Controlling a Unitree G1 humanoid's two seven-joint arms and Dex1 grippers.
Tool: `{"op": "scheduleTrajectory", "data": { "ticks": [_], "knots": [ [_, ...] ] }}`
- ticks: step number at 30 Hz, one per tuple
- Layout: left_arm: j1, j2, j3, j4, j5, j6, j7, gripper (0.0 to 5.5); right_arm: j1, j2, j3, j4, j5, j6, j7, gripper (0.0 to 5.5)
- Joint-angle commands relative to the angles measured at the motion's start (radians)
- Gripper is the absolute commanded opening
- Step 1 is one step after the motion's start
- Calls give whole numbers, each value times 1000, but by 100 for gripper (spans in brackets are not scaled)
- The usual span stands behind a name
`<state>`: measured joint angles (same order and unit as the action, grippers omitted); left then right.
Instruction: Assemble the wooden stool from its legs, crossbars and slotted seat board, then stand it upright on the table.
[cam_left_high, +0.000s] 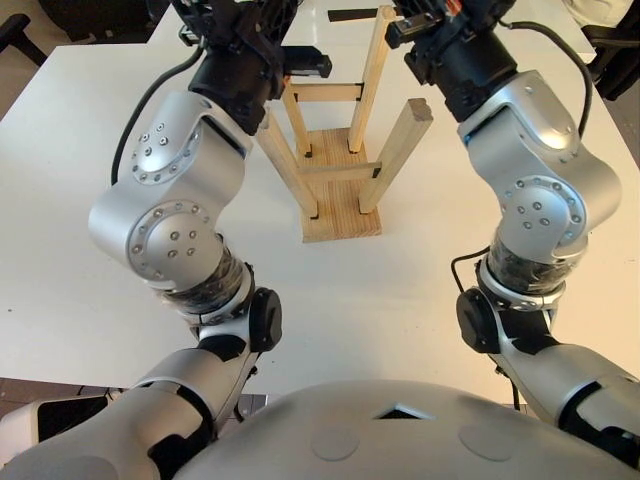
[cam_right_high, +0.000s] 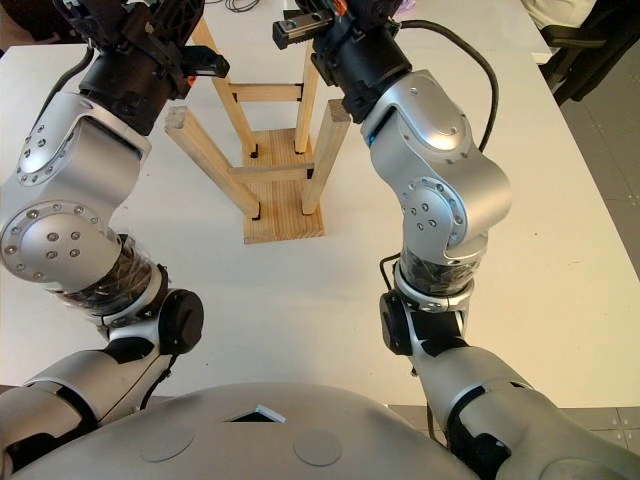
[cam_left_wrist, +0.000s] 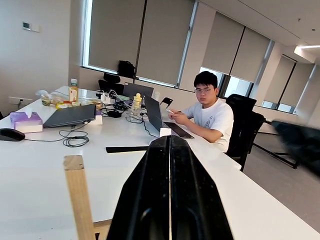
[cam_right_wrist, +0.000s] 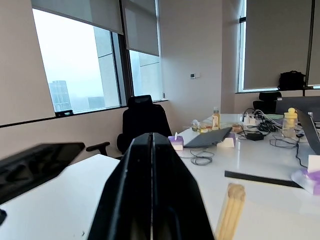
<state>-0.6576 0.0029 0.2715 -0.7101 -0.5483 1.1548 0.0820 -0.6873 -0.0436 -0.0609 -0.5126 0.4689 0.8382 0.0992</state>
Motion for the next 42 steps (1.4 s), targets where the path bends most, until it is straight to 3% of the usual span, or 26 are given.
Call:
{"op": "scheduleTrajectory", "data": {
  "ticks": [1, 6, 10, 13, 23, 30, 38, 42],
  "knots": [
    [-46, 20, 25, -37, -45, 3, -4, 1, -32, -8, -35, -18, 16, -39, -3, 0],
    [27, 33, 16, -31, -54, 68, 12, 1, 102, -61, 52, 20, -45, -6, 9, 0],
    [266, 17, -84, 38, -20, 132, 9, 1, 270, -77, 148, 111, -92, 29, 8, 0],
    [351, 27, -138, 69, 6, 97, 0, 1, 291, -69, 156, 114, -90, 26, 9, 0],
    [263, 20, -100, 82, -14, -26, -14, 1, 159, -55, 86, 110, -62, -11, 13, 0],
    [96, 26, 18, 54, -104, -80, 3, 1, -32, -48, -70, 106, 46, -10, 8, 0],
    [367, 43, -156, 80, -31, -86, -7, 1, 253, -62, 127, 118, -24, -17, 47, 0],
    [403, 44, -177, 81, -20, -136, -13, 1, 271, -46, 129, 103, -29, -51, 40, 0]
  ]
}}
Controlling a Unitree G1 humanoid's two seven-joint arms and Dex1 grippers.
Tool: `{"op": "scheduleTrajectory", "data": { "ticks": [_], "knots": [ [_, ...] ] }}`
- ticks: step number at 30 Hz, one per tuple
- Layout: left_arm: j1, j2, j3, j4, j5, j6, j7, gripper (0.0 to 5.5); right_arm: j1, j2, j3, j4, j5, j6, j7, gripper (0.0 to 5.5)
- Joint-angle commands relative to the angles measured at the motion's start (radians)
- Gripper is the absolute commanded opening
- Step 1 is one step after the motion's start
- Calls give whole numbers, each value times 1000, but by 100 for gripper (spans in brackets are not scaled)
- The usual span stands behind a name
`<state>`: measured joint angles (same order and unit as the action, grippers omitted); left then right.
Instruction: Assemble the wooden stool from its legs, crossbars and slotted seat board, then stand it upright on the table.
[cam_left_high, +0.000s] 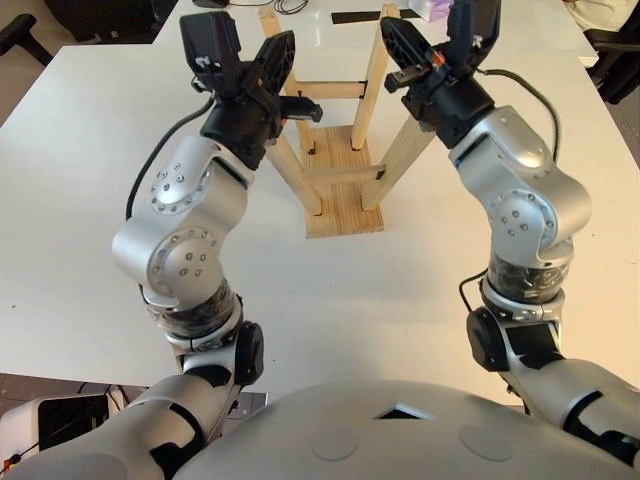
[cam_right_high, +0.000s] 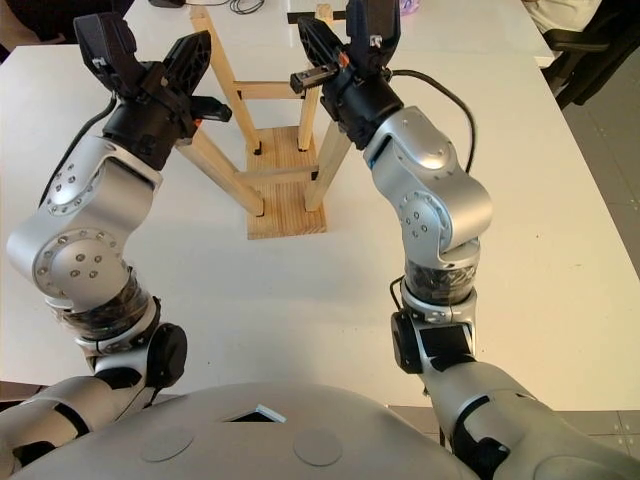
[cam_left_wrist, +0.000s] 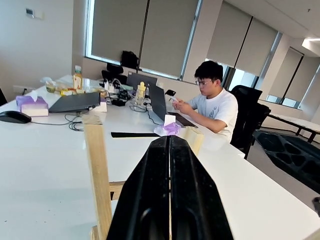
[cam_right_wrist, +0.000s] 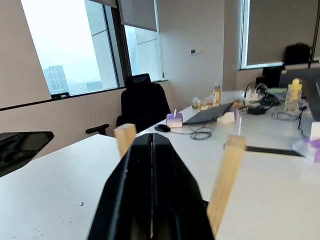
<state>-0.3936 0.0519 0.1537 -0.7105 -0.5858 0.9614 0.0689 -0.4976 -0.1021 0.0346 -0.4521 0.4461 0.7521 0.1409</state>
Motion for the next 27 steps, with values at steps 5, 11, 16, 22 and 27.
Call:
{"op": "scheduleTrajectory", "data": {
  "ticks": [5, 11, 16, 22, 27],
  "knots": [
    [-22, 9, 80, 119, -21, -81, -1, 1, -109, 13, -155, 67, 98, 2, -5, 0],
    [-168, 184, 435, 200, -426, -160, -114, 1, -266, -198, -316, 272, 219, 21, 164, 0],
    [216, 488, 415, 420, -323, -170, -585, 1, -51, -382, -129, 531, -18, -202, 424, 0],
    [594, 647, 123, 410, -118, -320, -1015, 1, 33, -360, -30, 696, -71, -394, 661, 0],
    [597, 566, -37, 290, -108, -363, -1030, 1, -33, -322, 17, 821, -70, -474, 840, 0]
  ]
}}
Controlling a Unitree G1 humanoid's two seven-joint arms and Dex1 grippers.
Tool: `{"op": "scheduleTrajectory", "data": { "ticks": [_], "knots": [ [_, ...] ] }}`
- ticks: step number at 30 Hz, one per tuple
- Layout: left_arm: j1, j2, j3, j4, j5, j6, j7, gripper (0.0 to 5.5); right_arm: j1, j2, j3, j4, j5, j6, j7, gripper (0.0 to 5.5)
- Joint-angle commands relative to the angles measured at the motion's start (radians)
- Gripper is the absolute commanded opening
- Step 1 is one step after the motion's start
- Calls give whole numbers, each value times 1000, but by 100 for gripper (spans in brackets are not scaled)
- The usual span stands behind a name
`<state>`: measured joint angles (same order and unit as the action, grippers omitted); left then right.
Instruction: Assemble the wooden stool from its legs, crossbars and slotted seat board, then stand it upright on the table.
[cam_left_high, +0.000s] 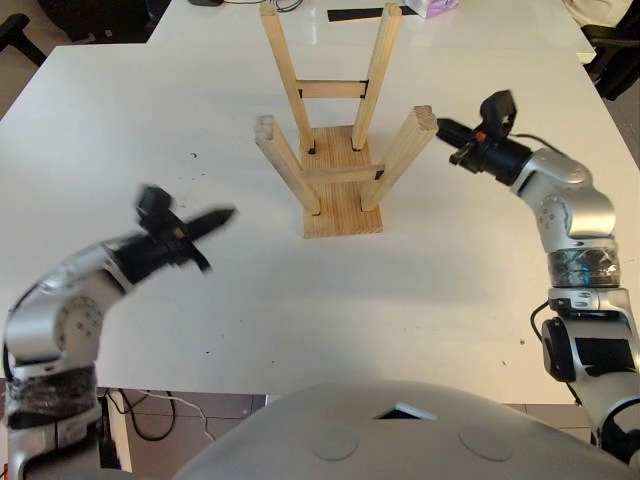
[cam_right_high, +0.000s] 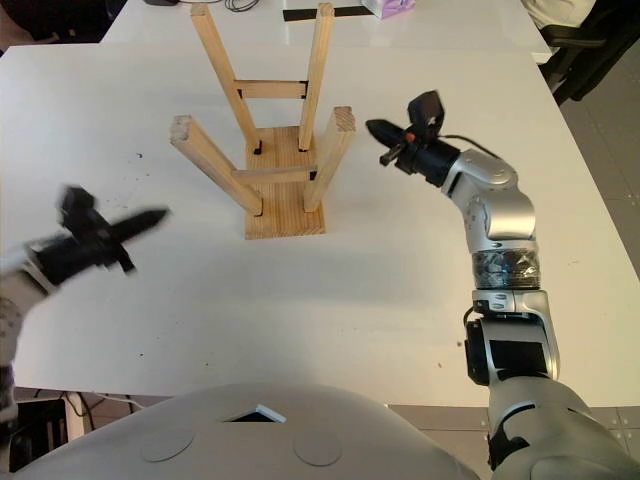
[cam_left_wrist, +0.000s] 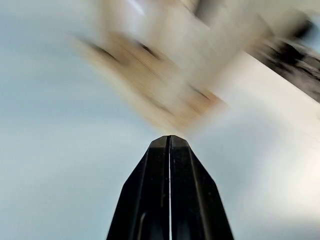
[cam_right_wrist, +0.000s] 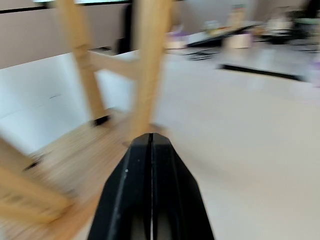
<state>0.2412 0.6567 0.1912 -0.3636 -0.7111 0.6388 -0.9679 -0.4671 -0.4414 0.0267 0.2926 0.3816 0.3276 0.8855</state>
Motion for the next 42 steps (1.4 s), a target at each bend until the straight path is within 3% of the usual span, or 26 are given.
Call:
{"op": "scheduleTrajectory", "data": {
  "ticks": [1, 8, 14, 19, 24, 29, 32, 37, 40, 42],
  "knots": [
    [-60, -63, -109, -57, 37, -55, 24, 1, -88, 25, 31, 110, 1, -52, 139, 0],
    [-236, -112, -240, 149, 269, -204, 116, 1, -208, 29, 138, 260, -18, -39, 483, 0],
    [-270, -96, -250, 291, 375, -313, 110, 1, -115, 56, 240, 136, -26, 10, 578, 0],
    [-272, -119, -257, 338, 412, -358, 120, 1, 78, 126, 324, -145, 27, 130, 481, 0],
    [-361, -125, -223, 510, 475, -453, 179, 1, 234, 195, 310, -323, 27, 195, 267, 0],
    [-327, -132, -149, 462, 406, -448, 185, 1, 457, 112, 264, -636, 67, 272, 132, 0],
    [-213, -141, -63, 339, 304, -382, 199, 1, 583, 32, 171, -759, 132, 321, 99, 0],
    [-75, -122, 147, 276, 228, -291, 316, 1, 591, -63, -27, -603, 91, 254, 17, 0],
    [-15, -92, 135, 308, 291, -274, 335, 1, 479, -53, -71, -392, 9, 175, -89, 0],
    [4, -98, 67, 334, 326, -294, 299, 1, 389, -17, -44, -228, -46, 107, -124, 0]
  ]
}}
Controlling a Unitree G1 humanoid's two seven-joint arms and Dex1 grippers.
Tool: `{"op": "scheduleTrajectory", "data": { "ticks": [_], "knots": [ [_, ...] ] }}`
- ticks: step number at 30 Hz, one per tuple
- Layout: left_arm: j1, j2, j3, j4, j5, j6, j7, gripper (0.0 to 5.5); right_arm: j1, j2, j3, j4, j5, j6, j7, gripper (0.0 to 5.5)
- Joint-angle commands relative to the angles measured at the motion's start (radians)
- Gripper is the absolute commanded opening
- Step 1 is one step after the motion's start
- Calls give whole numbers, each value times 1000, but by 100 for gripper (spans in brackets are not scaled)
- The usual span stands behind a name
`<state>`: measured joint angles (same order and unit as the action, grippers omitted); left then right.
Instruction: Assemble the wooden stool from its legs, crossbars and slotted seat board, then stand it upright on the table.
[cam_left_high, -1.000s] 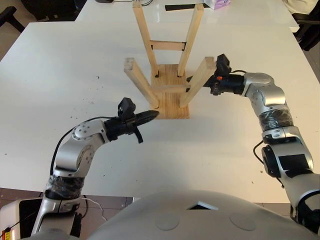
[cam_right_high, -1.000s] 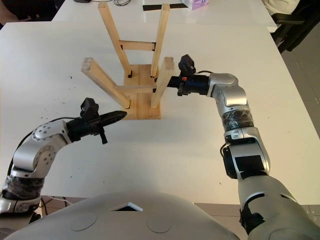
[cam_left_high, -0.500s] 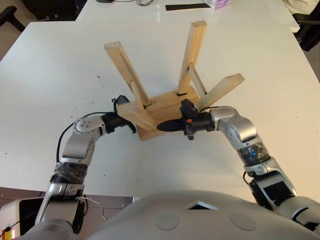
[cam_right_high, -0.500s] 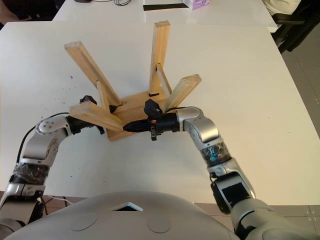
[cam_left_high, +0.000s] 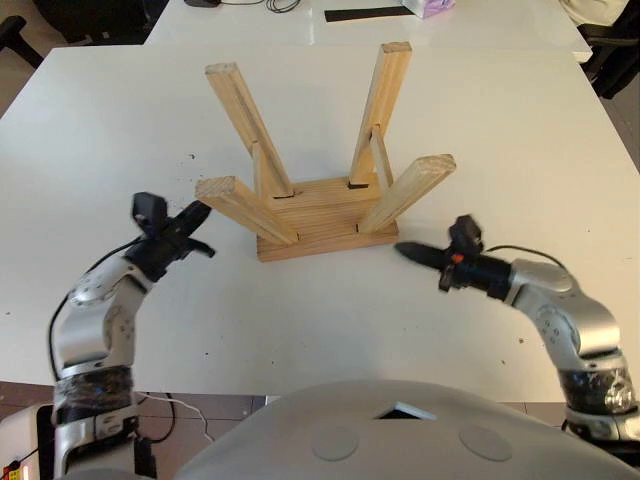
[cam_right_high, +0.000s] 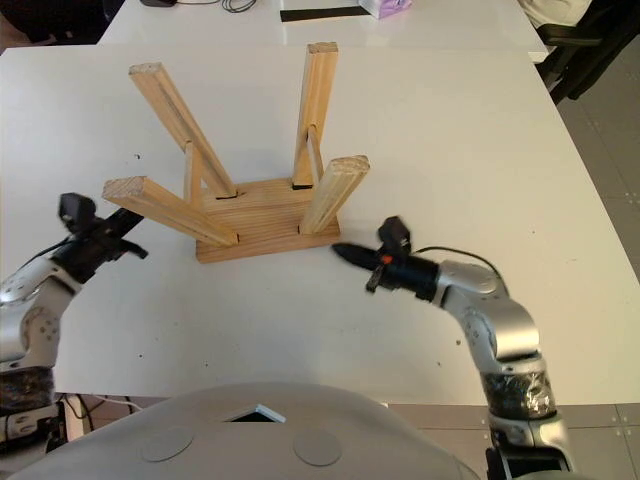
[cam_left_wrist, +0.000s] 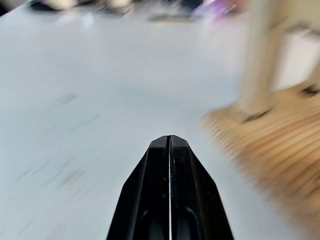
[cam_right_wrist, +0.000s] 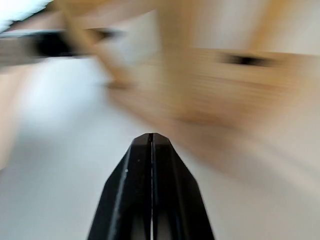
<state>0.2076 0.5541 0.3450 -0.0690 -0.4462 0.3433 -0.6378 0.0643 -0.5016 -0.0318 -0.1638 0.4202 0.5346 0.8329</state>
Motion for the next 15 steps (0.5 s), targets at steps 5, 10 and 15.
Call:
{"op": "scheduleTrajectory", "data": {
  "ticks": [5, 10, 15],
  "knots": [
    [51, -28, -218, -4, 86, -16, -93, 1, -225, 81, 119, 423, -182, -200, -41, 0],
    [66, -15, -263, -44, 80, -16, -123, 1, -189, 67, 136, 362, -172, -197, -11, 0],
    [126, 18, -244, -82, 82, -8, -128, 1, -115, 16, 136, 245, -172, -162, -1, 0]
  ]
}}
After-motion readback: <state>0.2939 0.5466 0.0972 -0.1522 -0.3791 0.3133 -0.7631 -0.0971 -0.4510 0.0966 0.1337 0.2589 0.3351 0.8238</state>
